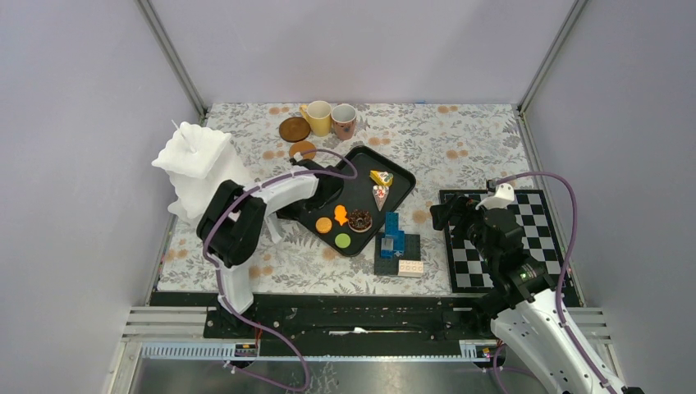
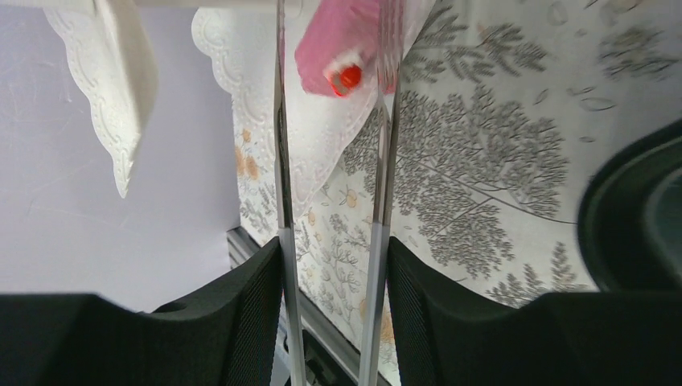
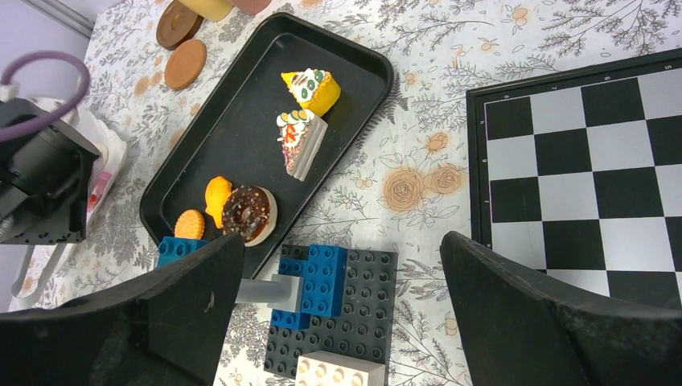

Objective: Serve the afternoon tea

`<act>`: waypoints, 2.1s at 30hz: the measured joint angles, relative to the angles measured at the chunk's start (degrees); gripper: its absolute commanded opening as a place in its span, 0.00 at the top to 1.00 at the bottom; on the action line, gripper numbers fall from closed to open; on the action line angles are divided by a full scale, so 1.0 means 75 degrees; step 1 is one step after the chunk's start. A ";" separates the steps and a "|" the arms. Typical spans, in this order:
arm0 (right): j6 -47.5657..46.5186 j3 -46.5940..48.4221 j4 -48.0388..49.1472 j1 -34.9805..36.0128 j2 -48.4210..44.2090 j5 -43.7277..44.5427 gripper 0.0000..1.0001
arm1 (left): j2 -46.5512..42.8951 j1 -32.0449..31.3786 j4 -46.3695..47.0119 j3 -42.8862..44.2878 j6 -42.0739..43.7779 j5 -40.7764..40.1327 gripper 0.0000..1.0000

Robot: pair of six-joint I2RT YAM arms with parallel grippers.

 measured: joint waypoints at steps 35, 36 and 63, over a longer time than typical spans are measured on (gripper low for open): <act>0.0108 0.0000 -0.0006 0.0000 0.0023 -0.0047 0.02 | -0.3279 -0.0189 0.2614 0.0527 0.1582 0.8711 0.48; 0.0122 0.0000 -0.0009 0.0000 0.0003 -0.0047 0.02 | -0.3279 -0.0189 0.2629 0.0414 0.1585 0.8877 0.47; 0.0219 0.0000 -0.0026 0.0000 -0.0052 -0.0050 0.02 | -0.2707 -0.0903 0.2646 -0.0262 0.1818 0.8515 0.38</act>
